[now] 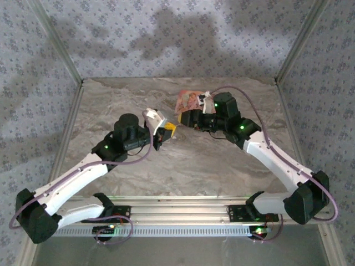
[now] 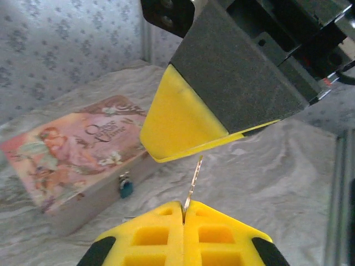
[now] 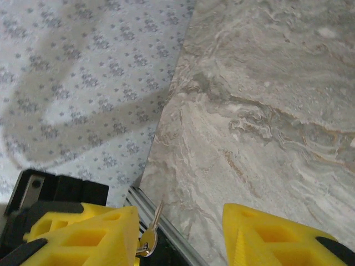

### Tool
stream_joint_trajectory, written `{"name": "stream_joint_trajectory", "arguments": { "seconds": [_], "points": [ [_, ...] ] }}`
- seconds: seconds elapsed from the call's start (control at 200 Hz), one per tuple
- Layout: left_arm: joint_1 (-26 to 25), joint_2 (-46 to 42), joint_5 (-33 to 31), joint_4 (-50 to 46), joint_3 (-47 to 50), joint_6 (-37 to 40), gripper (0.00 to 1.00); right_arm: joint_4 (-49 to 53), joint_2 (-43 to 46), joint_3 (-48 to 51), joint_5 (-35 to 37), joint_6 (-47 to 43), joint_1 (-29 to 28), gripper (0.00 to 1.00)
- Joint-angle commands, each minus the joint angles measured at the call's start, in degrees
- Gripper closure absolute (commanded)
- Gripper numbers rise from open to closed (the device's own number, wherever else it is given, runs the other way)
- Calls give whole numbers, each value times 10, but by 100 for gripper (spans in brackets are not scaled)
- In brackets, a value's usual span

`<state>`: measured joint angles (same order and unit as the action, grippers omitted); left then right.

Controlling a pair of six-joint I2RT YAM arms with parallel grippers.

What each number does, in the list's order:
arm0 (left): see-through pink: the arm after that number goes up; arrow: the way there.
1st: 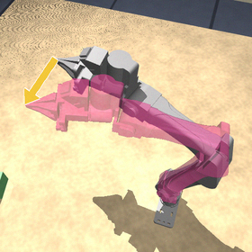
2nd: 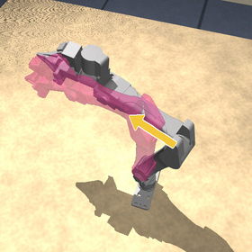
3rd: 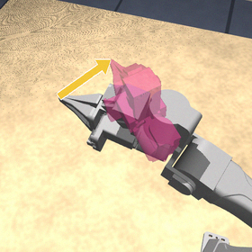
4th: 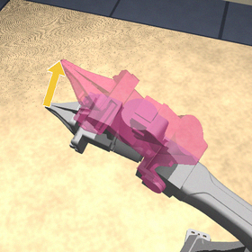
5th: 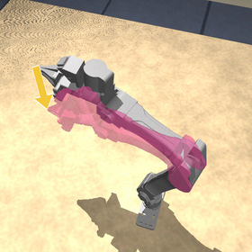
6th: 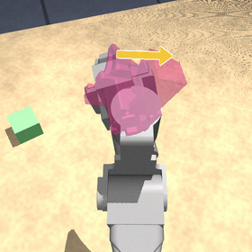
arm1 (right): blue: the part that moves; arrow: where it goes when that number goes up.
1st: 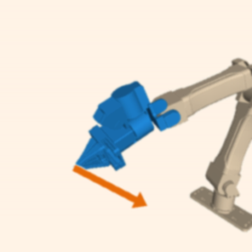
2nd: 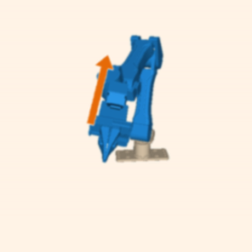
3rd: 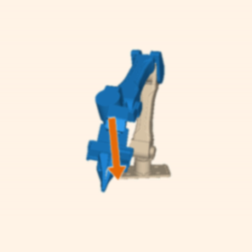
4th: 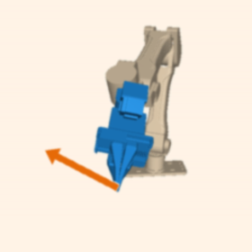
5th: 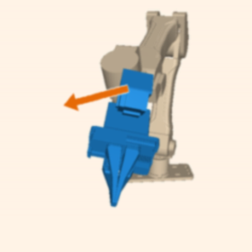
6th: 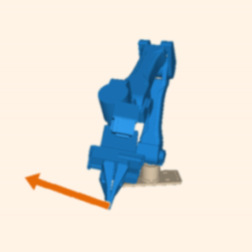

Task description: Unlock the padlock with the key

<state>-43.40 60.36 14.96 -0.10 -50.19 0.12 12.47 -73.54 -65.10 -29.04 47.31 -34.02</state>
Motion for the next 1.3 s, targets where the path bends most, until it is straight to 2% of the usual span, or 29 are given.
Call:
{"name": "stream_joint_trajectory", "arguments": {
  "seconds": [0.0, 0.27, 0.585, 0.66, 0.794, 0.989, 1.009, 1.079, 1.109, 1.199, 1.294],
  "points": [
    [-17, -5, -97, 19, 8, 54, 100, -24, -7, 1, 32, 94, -13, 55],
    [-43, 15, -160, 32, 11, 107, 100, -41, -22, -6, 56, 156, -33, 56],
    [-57, 35, -218, 59, 14, 143, 100, -38, -50, -22, 70, 183, -46, 67],
    [-59, 35, -232, 62, 16, 152, 100, -37, -55, -23, 70, 186, -47, 75],
    [-67, 41, -249, 57, 20, 181, 100, -44, -62, -25, 69, 187, -47, 100],
    [-77, 43, -235, 49, 31, 206, 100, -60, -58, -24, 66, 153, -41, 100],
    [-77, 42, -232, 47, 32, 206, 96, -70, -56, -21, 63, 142, -41, 100],
    [-77, 40, -217, 35, 29, 196, 65, -94, -46, -22, 55, 90, -39, 100],
    [-76, 38, -213, 26, 27, 187, 57, -83, -45, -27, 52, 58, -37, 100],
    [-57, 33, -165, -17, 9, 139, 46, -2, -53, -101, 32, -74, -27, 100],
    [7, 16, -35, -52, -5, 57, 41, 66, -67, -149, -8, -226, -13, 100]
  ]
}}
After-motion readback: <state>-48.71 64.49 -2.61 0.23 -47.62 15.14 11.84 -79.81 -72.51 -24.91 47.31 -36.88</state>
